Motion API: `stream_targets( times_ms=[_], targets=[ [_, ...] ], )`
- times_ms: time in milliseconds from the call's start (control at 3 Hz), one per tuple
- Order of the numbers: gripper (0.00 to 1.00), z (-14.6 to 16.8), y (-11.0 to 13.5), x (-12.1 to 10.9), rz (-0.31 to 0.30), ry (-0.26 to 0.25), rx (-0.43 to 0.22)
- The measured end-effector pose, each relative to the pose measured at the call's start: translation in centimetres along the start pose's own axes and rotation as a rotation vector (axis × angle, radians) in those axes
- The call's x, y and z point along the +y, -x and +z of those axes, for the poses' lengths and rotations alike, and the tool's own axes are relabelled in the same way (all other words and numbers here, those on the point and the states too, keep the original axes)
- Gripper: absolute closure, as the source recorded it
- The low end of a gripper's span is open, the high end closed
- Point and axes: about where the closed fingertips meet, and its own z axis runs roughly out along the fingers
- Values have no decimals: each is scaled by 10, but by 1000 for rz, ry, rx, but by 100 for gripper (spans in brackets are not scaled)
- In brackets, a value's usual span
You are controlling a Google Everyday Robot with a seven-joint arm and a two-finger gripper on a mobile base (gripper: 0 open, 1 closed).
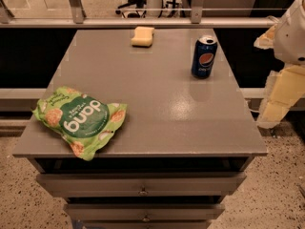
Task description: Move green rice chip bag near sponge
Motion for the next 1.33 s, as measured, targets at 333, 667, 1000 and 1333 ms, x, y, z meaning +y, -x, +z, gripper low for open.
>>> stream_targets(
  times_ms=[333,667,1000,1333],
  targets=[
    [0,0,0,0,0,0,0],
    [0,16,28,-2,-4,21,-55],
    [0,53,118,2,1,101,-224],
    [0,63,169,7,52,151,-326]
  ],
)
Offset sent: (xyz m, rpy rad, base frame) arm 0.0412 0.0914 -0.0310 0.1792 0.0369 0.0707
